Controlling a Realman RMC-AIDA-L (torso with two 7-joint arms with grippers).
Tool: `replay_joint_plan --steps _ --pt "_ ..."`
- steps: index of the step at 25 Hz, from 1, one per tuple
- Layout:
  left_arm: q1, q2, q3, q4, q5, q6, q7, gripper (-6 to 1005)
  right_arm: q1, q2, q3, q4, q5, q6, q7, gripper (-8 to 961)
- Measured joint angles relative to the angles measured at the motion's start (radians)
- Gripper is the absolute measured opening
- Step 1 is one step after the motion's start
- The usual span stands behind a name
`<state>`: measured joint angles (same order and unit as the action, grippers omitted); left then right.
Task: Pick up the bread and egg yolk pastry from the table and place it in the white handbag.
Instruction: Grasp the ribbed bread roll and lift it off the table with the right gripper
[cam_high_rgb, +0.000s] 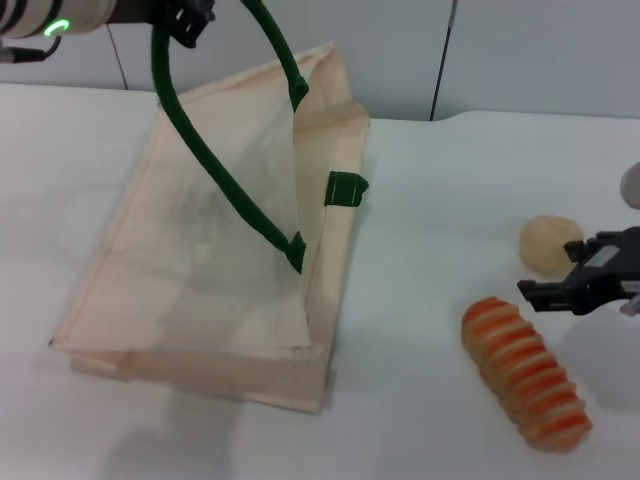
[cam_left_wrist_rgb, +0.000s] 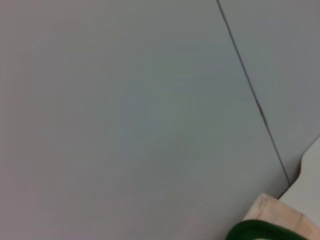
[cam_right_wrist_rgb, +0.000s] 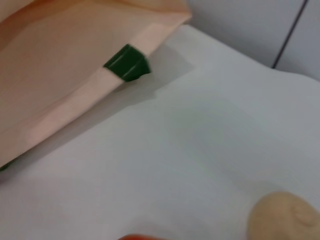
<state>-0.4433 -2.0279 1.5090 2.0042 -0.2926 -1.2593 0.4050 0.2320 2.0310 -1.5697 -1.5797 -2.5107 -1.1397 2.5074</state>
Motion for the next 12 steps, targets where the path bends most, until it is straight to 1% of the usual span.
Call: replay_joint_plan --steps 6,12 --pt "0.0 0.0 -0.001 -0.01 0.0 0.002 0.0 139 0.04 0.001 -0.012 -0.01 -0.004 -0.115 0.012 786" --pt "0.0 0.0 -0.001 -0.012 0.0 0.003 0.0 136 0.047 0.001 -0.021 -0.01 -0.004 -0.179 0.025 786"
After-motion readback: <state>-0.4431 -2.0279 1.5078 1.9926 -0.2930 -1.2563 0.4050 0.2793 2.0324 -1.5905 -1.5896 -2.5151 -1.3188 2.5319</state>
